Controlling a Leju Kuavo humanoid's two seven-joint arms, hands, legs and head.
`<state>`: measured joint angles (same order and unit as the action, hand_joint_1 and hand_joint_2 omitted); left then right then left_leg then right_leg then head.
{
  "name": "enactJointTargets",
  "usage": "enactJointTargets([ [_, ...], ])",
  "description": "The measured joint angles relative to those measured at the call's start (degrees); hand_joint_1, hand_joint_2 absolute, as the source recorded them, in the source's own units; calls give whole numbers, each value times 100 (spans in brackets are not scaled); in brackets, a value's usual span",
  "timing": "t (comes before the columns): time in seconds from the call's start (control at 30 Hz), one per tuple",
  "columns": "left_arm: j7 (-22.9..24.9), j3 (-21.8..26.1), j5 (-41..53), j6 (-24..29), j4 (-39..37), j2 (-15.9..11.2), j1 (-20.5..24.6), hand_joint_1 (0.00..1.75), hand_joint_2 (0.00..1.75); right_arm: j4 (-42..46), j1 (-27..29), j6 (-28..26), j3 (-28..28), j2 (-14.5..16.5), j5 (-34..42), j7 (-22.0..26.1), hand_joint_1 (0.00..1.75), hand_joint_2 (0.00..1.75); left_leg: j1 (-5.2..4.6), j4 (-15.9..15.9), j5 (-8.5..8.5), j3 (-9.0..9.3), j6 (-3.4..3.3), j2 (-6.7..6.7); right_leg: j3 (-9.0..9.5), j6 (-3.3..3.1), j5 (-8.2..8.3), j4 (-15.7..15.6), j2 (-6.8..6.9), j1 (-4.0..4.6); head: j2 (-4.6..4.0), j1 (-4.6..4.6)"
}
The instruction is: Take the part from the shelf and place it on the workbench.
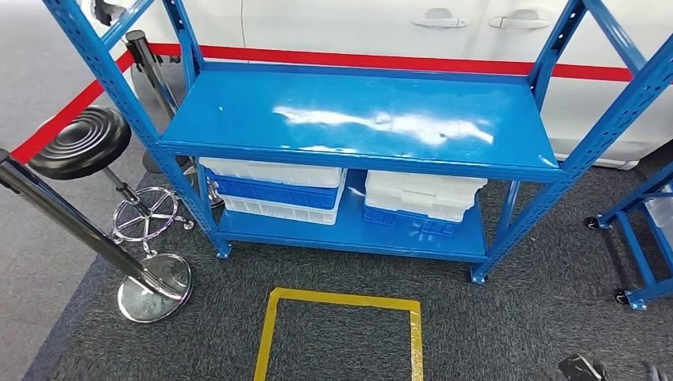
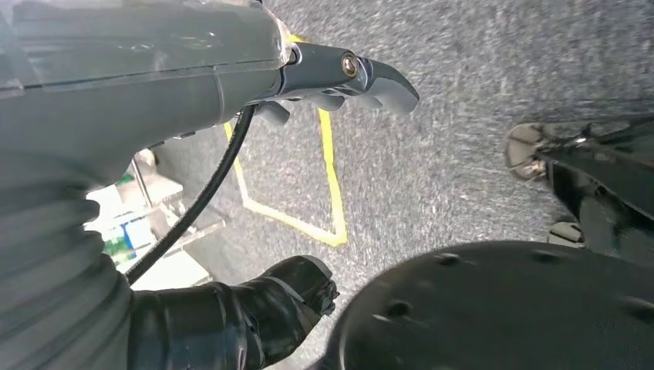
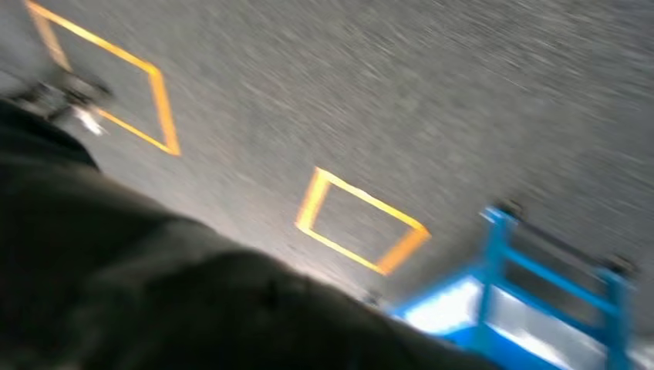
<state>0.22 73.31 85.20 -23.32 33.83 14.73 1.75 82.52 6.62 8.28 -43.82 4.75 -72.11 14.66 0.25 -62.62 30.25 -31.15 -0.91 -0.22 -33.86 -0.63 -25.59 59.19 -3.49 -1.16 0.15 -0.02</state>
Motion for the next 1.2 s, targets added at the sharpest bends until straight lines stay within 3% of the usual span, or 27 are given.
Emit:
enactJointTargets([
  [0.07,-5,0,3,1,16,1,26,0,175,-315,-54,60,-218,41,-196,-48,0,87,-19,426,-135,157,-43,-79,-17,49,15,5,-58,6,0,1],
  [0.13,-10,0,4,8,23,2,52,0,175,-724,-134,114,-489,69,-405,-129,0,175,-31,493,-150,166,-72,-88,-25,129,42,-14,-88,1,0,2],
  [0.2,4,0,7,40,23,5,62,0,175,-1270,-218,110,-822,79,-609,-210,0,175,-10,565,-219,199,-139,-49,-37,190,-19,49,-9,-5,0,4],
  [0.23,31,-1,8,75,22,7,65,0,175,-1599,-269,115,-1009,79,-704,-291,0,175,5,603,-255,207,-176,-23,-105,214,-144,211,72,-3,0,5],
  [0.33,157,-18,-1,226,22,-3,65,0,175,-2629,-394,146,-1462,86,-809,-602,0,175,0,611,-290,164,-225,53,-551,276,-702,1201,262,-19,0,7],
  [0.37,185,-31,-23,272,22,-12,66,0,175,-2931,-406,148,-1525,93,-762,-671,0,175,-3,600,-289,151,-224,84,-645,298,-775,1433,277,-32,0,7],
  [0.4,199,-53,-72,313,22,-23,70,0,175,-3196,-407,143,-1547,100,-685,-711,0,175,-4,589,-285,144,-218,119,-637,317,-740,1469,289,-47,0,7],
  [0.43,206,-89,-143,348,22,-36,78,0,175,-3424,-406,131,-1548,104,-587,-736,0,175,-3,575,-278,142,-207,148,-513,331,-609,1279,305,-62,0,7],
  [0.5,208,-202,-349,415,22,-66,110,0,175,-3796,-410,100,-1546,98,-365,-769,0,175,-3,524,-246,137,-160,192,-82,330,-301,546,362,-81,0,6],
  [0.57,206,-352,-591,479,22,-108,143,0,175,-4058,-409,75,-1527,91,-139,-791,0,175,-17,467,-199,123,-86,206,173,262,-179,75,381,-64,0,3],
  [0.7,199,-684,-1091,594,20,-203,149,0,175,-4417,-397,14,-1369,86,323,-826,0,175,-33,457,-168,116,-212,202,185,183,-159,14,356,-40,0,-4],
  [0.87,195,-1177,-1705,732,1,-279,70,0,175,-4658,-392,-52,-1056,69,897,-879,0,175,-8,497,-225,117,-117,197,170,131,-159,20,355,-9,0,-4],
  [0.9,192,-1286,-1836,763,-7,-294,47,0,131,-4695,-390,-69,-984,66,1018,-891,0,175,-6,503,-230,118,-91,196,169,129,-159,22,355,-7,0,-4],
  [1.0,179,-1604,-2203,851,-36,-350,-14,0,0,-4794,-368,-119,-740,44,1350,-922,0,44,-2,510,-232,118,-32,195,165,126,-161,29,356,-5,0,-4],
  [1.03,175,-1710,-2321,878,-49,-366,-32,0,0,-4824,-357,-127,-641,33,1458,-932,0,0,-2,511,-232,118,-18,195,165,125,-161,31,356,-5,0,-4],
  [1.2,156,-2199,-2897,1011,-103,-442,-118,0,0,-4937,-317,-196,-193,-9,1991,-984,0,0,-8,509,-227,116,17,195,166,124,-162,32,355,3,0,-4],
])
